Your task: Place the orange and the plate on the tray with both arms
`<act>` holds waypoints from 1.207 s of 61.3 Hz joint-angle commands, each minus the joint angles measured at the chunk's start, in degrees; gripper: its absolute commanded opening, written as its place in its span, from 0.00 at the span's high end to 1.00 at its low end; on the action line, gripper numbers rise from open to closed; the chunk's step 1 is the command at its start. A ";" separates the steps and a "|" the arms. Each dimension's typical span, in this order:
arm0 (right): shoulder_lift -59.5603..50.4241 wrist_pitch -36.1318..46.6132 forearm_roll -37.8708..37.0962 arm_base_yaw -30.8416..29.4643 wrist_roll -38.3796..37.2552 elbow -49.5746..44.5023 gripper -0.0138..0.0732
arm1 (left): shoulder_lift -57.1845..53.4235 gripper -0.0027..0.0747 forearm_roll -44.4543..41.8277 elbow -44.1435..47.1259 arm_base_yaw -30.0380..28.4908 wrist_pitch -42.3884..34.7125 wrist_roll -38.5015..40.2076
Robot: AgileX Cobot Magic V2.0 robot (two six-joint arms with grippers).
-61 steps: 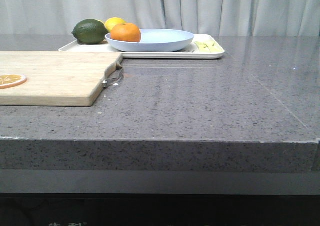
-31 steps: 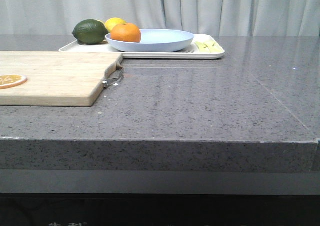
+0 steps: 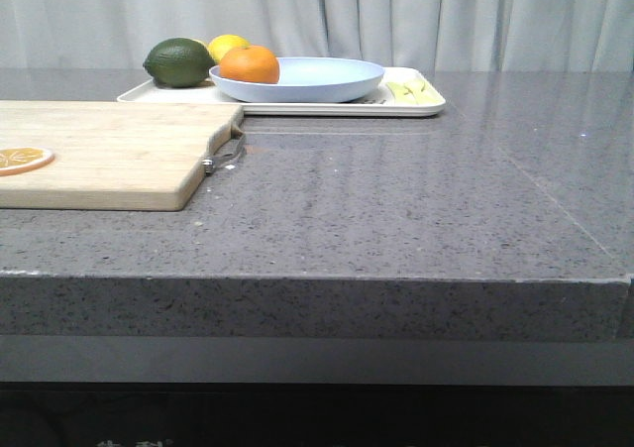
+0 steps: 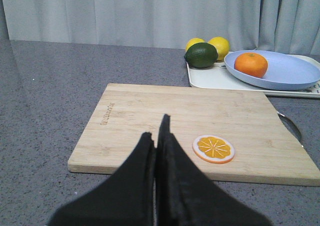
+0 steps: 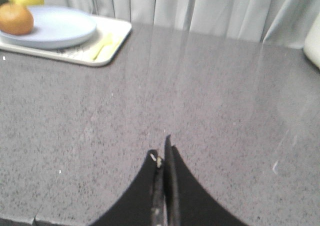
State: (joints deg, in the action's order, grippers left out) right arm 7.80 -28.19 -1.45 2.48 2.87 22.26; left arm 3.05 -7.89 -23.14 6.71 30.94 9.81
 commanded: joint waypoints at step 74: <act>0.45 5.23 0.06 0.03 0.11 1.29 0.91 | -3.69 0.99 7.01 7.15 -4.02 -12.34 -1.33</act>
State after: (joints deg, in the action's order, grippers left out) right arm 7.57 -27.94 -1.45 2.48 2.87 22.26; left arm 0.02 -4.21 -16.55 4.26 24.48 9.44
